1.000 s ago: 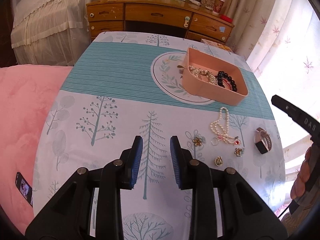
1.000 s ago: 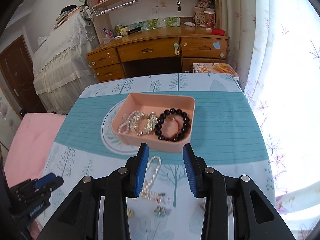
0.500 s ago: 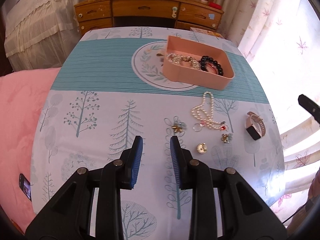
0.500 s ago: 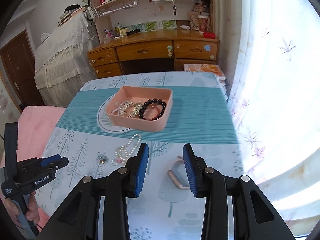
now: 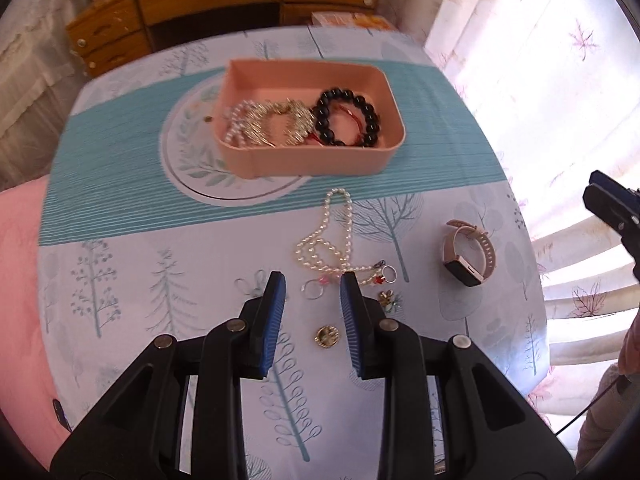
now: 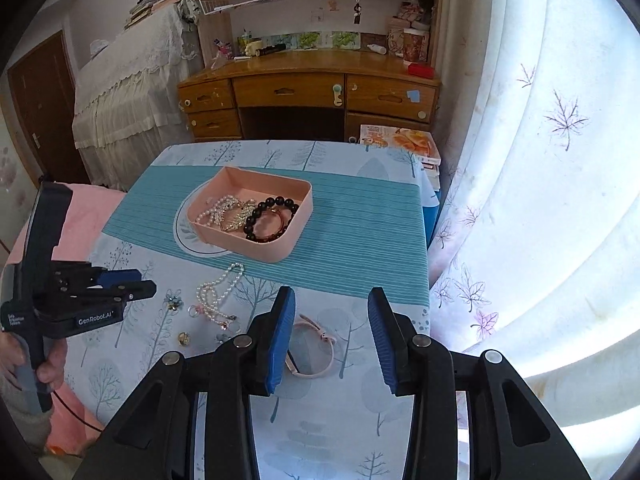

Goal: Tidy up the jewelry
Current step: 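Move the left tool to the pearl necklace while the right tool approaches the pink smartwatch, then grasp the pearl necklace with the left tool while the right tool grasps the smartwatch strap, then carry the necklace and pink smartwatch into the pink tray, open both tools, then move both tools back toward the flower brooches and rings on the cloth, then grasp the blue flower ring with the right tool while the left tool grasps the small flower brooch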

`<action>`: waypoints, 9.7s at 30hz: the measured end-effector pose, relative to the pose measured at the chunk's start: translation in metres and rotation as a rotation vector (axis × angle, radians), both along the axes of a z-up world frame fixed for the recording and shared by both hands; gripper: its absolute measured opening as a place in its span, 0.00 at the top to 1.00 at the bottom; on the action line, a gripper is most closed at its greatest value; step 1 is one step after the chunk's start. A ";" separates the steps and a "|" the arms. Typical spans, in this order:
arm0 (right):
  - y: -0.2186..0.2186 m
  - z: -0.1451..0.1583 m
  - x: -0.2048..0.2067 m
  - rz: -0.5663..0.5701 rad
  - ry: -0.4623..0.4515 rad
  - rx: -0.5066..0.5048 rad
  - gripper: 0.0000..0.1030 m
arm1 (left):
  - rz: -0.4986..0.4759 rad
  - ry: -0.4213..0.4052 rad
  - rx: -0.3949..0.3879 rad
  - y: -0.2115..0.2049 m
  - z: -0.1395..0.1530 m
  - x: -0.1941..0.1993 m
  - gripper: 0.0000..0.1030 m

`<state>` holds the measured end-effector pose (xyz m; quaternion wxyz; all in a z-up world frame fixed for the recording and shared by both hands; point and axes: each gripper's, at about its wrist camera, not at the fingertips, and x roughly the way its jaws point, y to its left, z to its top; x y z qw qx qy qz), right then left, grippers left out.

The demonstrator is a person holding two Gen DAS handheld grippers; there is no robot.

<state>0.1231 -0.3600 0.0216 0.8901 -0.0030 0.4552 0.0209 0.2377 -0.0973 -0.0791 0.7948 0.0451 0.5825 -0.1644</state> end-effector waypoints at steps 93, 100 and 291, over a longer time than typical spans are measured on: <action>0.017 -0.115 0.070 0.152 0.165 0.093 0.91 | -0.002 0.003 -0.060 -0.033 0.031 0.031 0.98; 0.031 -0.060 0.072 0.116 0.068 0.106 0.91 | 0.034 -0.147 -0.108 -0.015 0.103 0.036 0.98; 0.170 -0.112 -0.025 0.129 -0.033 0.074 0.81 | 0.062 -0.359 -0.085 0.085 0.004 -0.057 0.87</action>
